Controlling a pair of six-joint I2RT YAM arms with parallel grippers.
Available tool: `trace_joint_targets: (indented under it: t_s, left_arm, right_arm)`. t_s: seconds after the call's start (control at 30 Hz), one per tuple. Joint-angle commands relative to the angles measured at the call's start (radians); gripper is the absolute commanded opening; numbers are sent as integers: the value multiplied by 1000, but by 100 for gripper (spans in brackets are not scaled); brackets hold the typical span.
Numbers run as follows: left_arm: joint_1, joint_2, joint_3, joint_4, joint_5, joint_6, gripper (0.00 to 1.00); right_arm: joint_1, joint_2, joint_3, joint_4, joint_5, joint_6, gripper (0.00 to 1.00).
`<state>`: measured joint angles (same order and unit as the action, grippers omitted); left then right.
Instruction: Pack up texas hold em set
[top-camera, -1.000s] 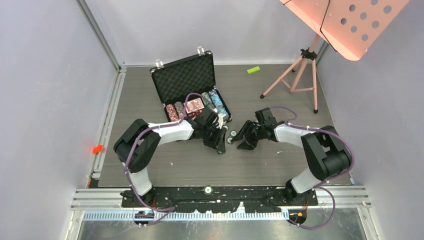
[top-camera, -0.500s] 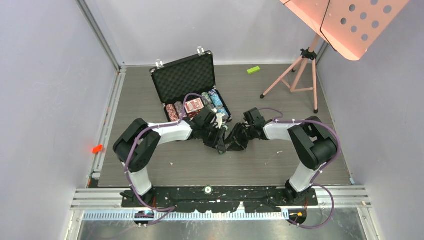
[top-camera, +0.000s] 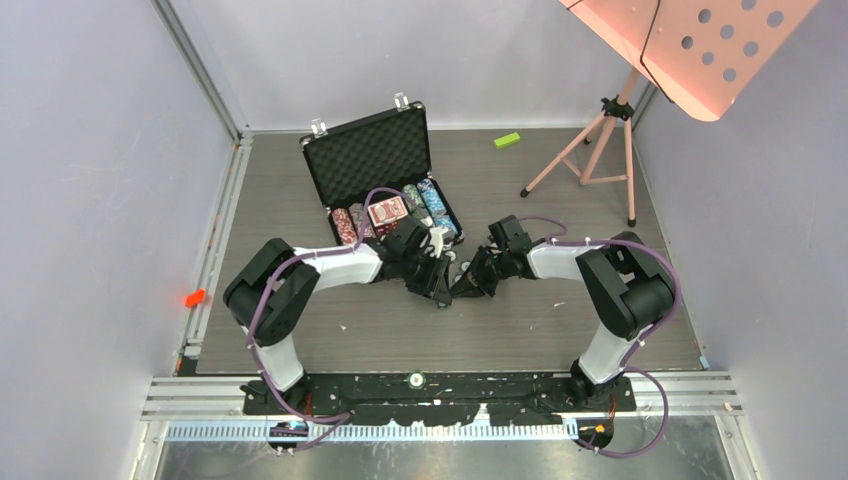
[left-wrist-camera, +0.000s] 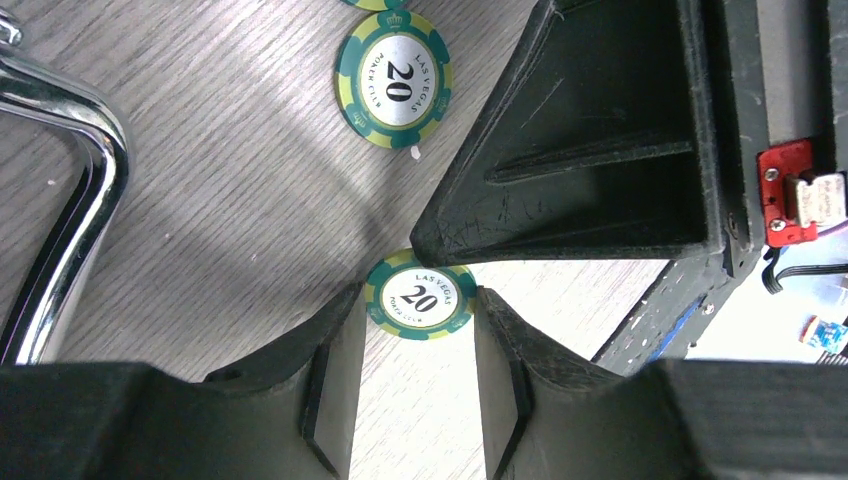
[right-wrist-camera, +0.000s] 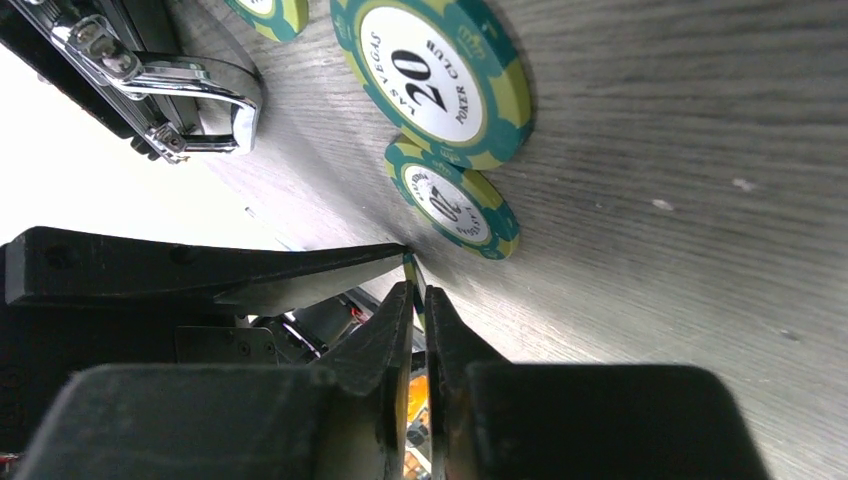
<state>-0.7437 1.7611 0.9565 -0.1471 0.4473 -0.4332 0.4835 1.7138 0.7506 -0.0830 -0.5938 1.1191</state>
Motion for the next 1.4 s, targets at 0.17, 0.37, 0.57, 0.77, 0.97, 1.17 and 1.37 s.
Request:
trace_joint_targets:
  t_s: [0.17,0.37,0.57,0.77,0.97,1.17,1.37]
  left_arm:
    - [9,-7,-44,-16,-55,37,33]
    - [9,-9,-50,-3,-49,42,33]
    - [9,-25,-58,6,-50,45,33]
    - [9,-78,-65,-9,-54,37,57]
    - [13,-230,-82,-44,-122,25,82]
    - [18,-376,-124,-23,-187,69,82]
    - [17,-536,-292,255,-278,163,79]
  right_arm:
    - [7,-2,12,27,-30,2,34]
    - [40,29,11,57,-48,7,35]
    - [53,20,4,55,-44,8,20]
    - [53,-18,32,-24,7,-31,1]
    - [53,-81,98,-158,96,-117,1]
    - [52,-153,163,-251,174,-142,1]
    - [52,-181,247,-274,234,-143,1]
